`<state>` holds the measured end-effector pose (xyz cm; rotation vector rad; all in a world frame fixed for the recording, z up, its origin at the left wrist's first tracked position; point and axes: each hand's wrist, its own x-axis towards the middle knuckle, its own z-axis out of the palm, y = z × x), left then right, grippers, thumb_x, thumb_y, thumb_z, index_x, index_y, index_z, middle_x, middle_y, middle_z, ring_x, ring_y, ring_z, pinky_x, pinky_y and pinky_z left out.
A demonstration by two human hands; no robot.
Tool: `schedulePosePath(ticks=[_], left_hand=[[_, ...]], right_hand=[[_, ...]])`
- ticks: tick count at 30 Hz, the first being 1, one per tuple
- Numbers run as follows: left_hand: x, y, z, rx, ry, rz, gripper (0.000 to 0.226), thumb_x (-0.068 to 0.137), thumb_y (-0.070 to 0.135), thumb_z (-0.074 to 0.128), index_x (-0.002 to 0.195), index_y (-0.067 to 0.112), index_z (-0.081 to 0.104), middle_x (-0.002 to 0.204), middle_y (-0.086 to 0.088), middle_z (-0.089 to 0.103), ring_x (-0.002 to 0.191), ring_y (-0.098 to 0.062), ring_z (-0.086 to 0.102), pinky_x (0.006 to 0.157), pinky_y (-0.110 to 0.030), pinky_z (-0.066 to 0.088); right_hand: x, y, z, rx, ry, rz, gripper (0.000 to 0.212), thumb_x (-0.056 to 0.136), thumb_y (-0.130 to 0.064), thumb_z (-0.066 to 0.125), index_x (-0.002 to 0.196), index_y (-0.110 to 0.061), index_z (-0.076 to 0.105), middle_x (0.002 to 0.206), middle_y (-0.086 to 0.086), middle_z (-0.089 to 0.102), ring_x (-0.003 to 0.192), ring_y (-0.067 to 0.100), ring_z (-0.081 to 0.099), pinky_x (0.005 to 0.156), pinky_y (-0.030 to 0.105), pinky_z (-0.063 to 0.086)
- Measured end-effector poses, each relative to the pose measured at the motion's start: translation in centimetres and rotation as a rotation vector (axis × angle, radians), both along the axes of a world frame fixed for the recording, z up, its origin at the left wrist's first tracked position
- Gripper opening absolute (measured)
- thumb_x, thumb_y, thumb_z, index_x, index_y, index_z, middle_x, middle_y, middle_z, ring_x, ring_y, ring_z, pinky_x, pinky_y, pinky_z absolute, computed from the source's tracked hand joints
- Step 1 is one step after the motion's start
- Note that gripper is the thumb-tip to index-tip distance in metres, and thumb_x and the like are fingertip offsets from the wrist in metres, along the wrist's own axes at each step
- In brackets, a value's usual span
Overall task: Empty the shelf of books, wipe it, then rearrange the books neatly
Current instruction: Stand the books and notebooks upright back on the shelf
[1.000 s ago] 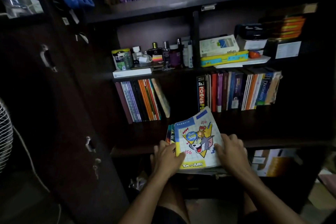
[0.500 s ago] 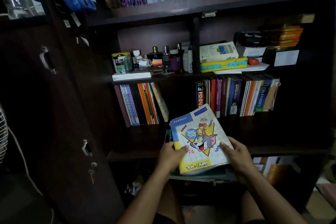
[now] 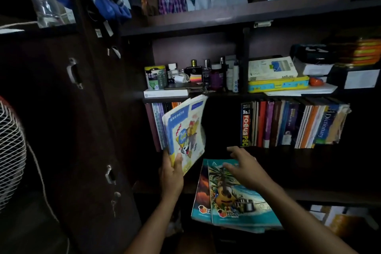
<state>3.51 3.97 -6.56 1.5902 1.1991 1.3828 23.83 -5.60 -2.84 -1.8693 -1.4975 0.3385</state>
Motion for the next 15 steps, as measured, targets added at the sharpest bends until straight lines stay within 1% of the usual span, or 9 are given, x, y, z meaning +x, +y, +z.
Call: schedulePosePath(ticks=[2,4,5,6,8,9,11,13,15], left_hand=[[-0.4,0.9,-1.3,-0.067,0.045,0.024,0.058,0.103,0.03,0.056,0.156,0.027,0.032,0.134,-0.007,0.061,0.116,-0.025,0.061,0.095,-0.044,0.052],[-0.6,1.4,-2.5,-0.16,0.081,0.01,0.071,0.101,0.028,0.059,0.16,0.026,0.02,0.131,-0.009,0.061,0.111,-0.025,0.061,0.089,-0.039,0.051],[-0.5,1.7,-2.8,-0.197,0.09,0.01,0.075,0.099,0.028,0.06,0.161,0.025,0.018,0.13,-0.008,0.061,0.11,-0.025,0.061,0.088,-0.037,0.051],[-0.4,2.2,-3.2,-0.207,0.097,0.021,0.075,0.099,0.03,0.061,0.161,0.024,0.019,0.129,-0.008,0.061,0.112,-0.026,0.061,0.088,-0.037,0.05],[0.1,2.8,-3.0,-0.191,0.1,0.044,0.067,0.1,0.028,0.06,0.158,0.02,0.027,0.126,-0.007,0.063,0.114,-0.029,0.061,0.086,-0.033,0.047],[0.3,3.1,-2.8,-0.181,0.099,0.058,0.061,0.101,0.026,0.058,0.156,0.018,0.033,0.125,-0.008,0.063,0.112,-0.028,0.062,0.084,-0.031,0.045],[0.6,3.9,-2.3,-0.157,0.099,0.062,0.048,0.103,0.023,0.055,0.148,0.013,0.043,0.119,-0.007,0.063,0.101,-0.021,0.06,0.08,-0.027,0.042],[0.6,4.5,-2.2,-0.157,0.093,0.067,0.037,0.104,0.023,0.055,0.138,0.01,0.052,0.11,-0.001,0.062,0.092,-0.014,0.058,0.074,-0.024,0.042],[0.7,4.9,-2.6,-0.152,0.103,0.083,0.034,0.102,0.024,0.057,0.131,0.007,0.058,0.107,0.0,0.065,0.091,-0.015,0.06,0.077,-0.025,0.044]], right_hand=[[-0.9,1.5,0.1,-0.04,-0.054,0.055,0.056,0.096,-0.037,0.064,0.146,-0.022,0.044,0.139,0.001,0.048,0.129,0.016,0.048,0.1,0.031,0.044],[-1.5,2.7,-0.3,-0.103,-0.094,0.105,0.054,0.096,-0.038,0.063,0.145,-0.024,0.044,0.141,0.0,0.046,0.13,0.018,0.046,0.104,0.035,0.044],[-1.6,3.5,-0.7,-0.132,-0.11,0.123,0.054,0.096,-0.039,0.063,0.144,-0.025,0.044,0.141,-0.001,0.046,0.129,0.018,0.047,0.104,0.037,0.044],[-1.6,4.3,-1.1,-0.151,-0.12,0.132,0.053,0.096,-0.04,0.062,0.144,-0.026,0.044,0.141,0.0,0.046,0.128,0.018,0.047,0.104,0.037,0.044],[-1.3,5.7,-1.6,-0.178,-0.113,0.13,0.054,0.095,-0.04,0.063,0.144,-0.027,0.044,0.139,0.0,0.047,0.128,0.018,0.047,0.103,0.037,0.045],[-1.1,6.5,-1.7,-0.18,-0.098,0.126,0.054,0.095,-0.038,0.064,0.143,-0.027,0.044,0.138,0.001,0.048,0.127,0.018,0.047,0.103,0.036,0.045],[-0.5,8.8,-1.6,-0.175,-0.08,0.11,0.053,0.093,-0.036,0.066,0.14,-0.025,0.045,0.135,0.004,0.051,0.124,0.021,0.05,0.099,0.035,0.047],[-0.1,11.6,-1.3,-0.166,-0.032,0.076,0.055,0.092,-0.034,0.068,0.139,-0.023,0.043,0.132,0.006,0.054,0.12,0.025,0.054,0.096,0.038,0.049],[0.1,14.6,-1.2,-0.161,0.017,0.058,0.059,0.091,-0.034,0.068,0.141,-0.022,0.038,0.132,0.008,0.054,0.118,0.029,0.056,0.095,0.044,0.051]])
